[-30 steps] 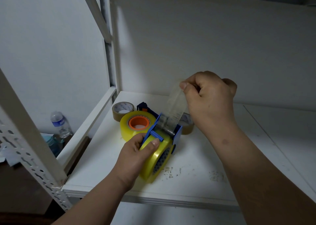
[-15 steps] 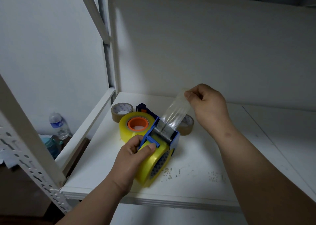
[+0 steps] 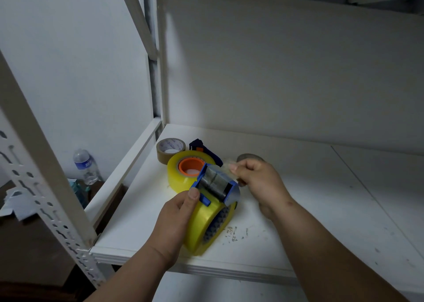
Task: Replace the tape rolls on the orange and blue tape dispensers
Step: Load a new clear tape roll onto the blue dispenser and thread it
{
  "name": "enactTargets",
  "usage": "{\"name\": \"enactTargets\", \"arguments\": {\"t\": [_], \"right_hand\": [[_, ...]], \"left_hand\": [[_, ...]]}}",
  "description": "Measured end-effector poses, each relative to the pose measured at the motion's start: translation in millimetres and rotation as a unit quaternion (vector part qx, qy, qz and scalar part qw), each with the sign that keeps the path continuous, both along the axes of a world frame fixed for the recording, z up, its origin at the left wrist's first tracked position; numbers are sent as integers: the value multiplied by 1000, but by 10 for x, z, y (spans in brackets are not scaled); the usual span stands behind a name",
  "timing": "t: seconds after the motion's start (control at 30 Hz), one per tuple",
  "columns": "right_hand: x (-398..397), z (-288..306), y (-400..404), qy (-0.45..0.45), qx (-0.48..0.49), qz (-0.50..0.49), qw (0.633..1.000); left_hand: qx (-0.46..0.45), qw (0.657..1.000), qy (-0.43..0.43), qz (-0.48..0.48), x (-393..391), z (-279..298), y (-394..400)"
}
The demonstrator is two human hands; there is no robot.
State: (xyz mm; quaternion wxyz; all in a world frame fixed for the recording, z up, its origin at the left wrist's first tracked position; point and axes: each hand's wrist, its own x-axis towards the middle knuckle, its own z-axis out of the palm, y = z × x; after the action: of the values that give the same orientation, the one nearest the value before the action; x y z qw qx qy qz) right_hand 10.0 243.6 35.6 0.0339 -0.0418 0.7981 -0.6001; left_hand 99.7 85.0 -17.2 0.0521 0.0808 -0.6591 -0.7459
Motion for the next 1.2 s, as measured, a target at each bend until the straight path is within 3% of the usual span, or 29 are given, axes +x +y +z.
{"name": "enactTargets", "arguments": {"t": [0.27,0.4,0.47,0.57,0.67,0.8,1.0,1.2], "right_hand": [[122,-129,-67,-105,-51,28,993],[127,-113,-43,-113,15,13,993],[151,-83,-39,-45,63,-42,996],[326,48,-105,174,62,-107,977],[590,68,-235,312,55,7,948],[768,-29,-330,251,52,152,955],[688,17,-266,114,9,179,977],[583,-103,-91,31,63,162,984]], "left_hand": [[-9,1000,-16,16,17,-98,-69],[-26,999,-18,-9,70,-110,-126],[-41,999,-13,-19,95,-121,-161],[-50,998,-8,-24,105,-129,-198],[-54,998,-5,-29,90,-125,-209],[-61,998,6,-29,94,-155,-216],[-52,998,-1,-40,88,-184,-266],[-56,997,-1,-45,126,-178,-257]]}}
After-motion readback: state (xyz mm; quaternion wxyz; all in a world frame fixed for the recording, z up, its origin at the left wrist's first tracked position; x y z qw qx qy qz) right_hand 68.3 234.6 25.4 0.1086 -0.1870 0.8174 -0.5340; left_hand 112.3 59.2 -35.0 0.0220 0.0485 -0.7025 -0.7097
